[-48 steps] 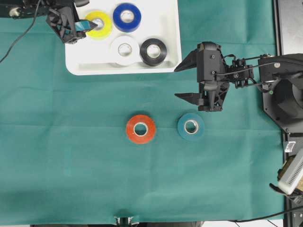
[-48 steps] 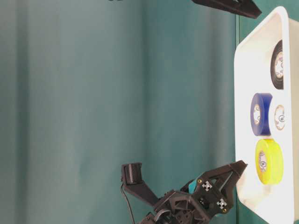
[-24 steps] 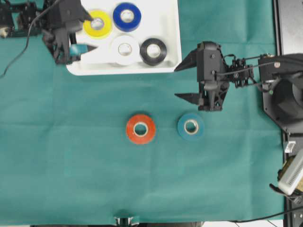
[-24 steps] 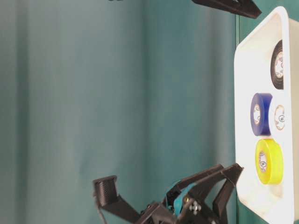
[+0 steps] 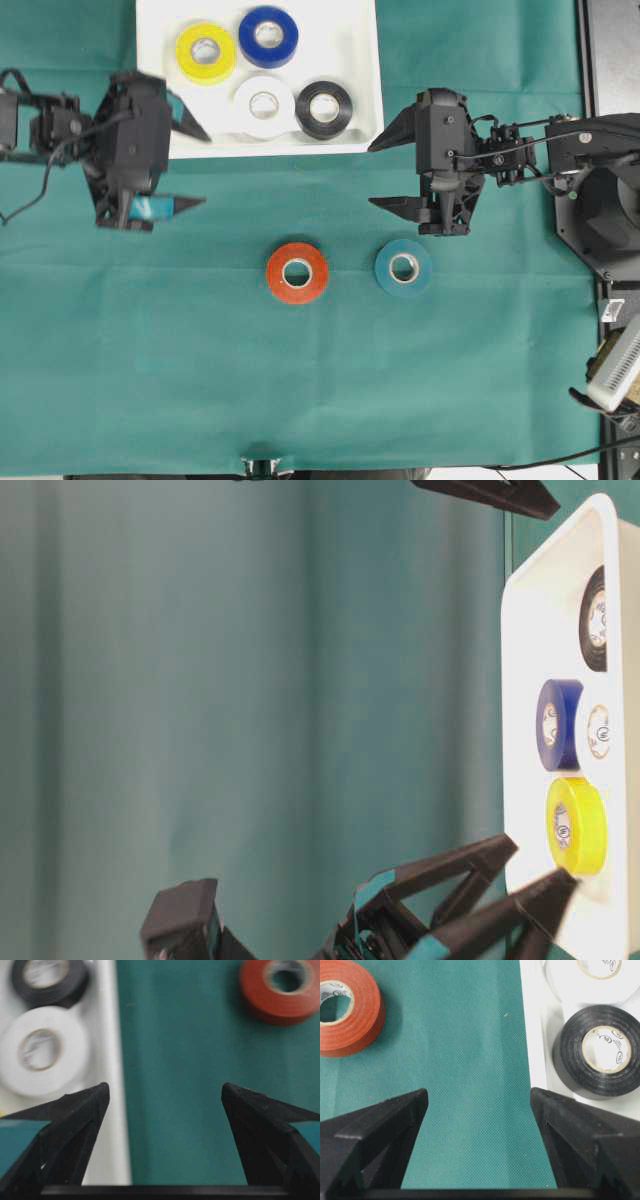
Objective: Put the tape alternately from left to right into the white case.
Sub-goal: 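Release the yellow roll and pull the left gripper back, then lower the right gripper into the teal roll's hole and grasp it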
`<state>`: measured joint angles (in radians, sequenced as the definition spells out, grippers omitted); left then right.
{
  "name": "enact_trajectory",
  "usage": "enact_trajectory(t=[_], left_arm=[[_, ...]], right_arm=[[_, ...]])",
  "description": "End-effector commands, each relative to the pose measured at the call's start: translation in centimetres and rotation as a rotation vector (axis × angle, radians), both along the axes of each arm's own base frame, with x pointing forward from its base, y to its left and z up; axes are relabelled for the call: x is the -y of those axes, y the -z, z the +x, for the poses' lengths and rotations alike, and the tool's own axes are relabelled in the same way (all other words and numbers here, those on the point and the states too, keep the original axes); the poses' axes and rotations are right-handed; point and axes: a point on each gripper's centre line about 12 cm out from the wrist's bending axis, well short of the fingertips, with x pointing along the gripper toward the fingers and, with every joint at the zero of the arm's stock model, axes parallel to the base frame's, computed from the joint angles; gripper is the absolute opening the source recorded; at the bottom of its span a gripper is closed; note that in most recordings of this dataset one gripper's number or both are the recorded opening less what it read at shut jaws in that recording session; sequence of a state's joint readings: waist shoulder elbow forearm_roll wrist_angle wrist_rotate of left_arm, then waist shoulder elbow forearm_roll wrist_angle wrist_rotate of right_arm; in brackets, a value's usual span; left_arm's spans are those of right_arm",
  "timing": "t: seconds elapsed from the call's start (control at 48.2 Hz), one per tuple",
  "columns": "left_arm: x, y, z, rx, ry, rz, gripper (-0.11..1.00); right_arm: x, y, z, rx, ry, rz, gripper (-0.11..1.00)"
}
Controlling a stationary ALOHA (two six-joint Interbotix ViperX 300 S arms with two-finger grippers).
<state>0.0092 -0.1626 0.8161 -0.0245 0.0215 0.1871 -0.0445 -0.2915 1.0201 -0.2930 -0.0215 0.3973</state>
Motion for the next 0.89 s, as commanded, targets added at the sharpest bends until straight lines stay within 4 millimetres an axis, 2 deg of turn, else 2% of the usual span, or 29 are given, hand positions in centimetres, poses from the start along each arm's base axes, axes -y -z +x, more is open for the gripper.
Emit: enact_trajectory(t=[0.0, 0.581, 0.872], left_arm=[[0.8, -1.0, 0.1, 0.031, 0.024, -0.001, 1.0], [1.0, -0.6, -0.3, 0.018, 0.027, -0.002, 1.0], [1.0, -0.6, -0.3, 0.018, 0.028, -0.001, 1.0]], right_arm=[[-0.1, -0.8, 0.3, 0.033, -0.004, 0.0, 0.87], [-0.2, -0.6, -0.2, 0.027, -0.004, 0.004, 0.87], [-2.2, -1.1, -1.1, 0.056, -0.073, 0.01, 0.87]])
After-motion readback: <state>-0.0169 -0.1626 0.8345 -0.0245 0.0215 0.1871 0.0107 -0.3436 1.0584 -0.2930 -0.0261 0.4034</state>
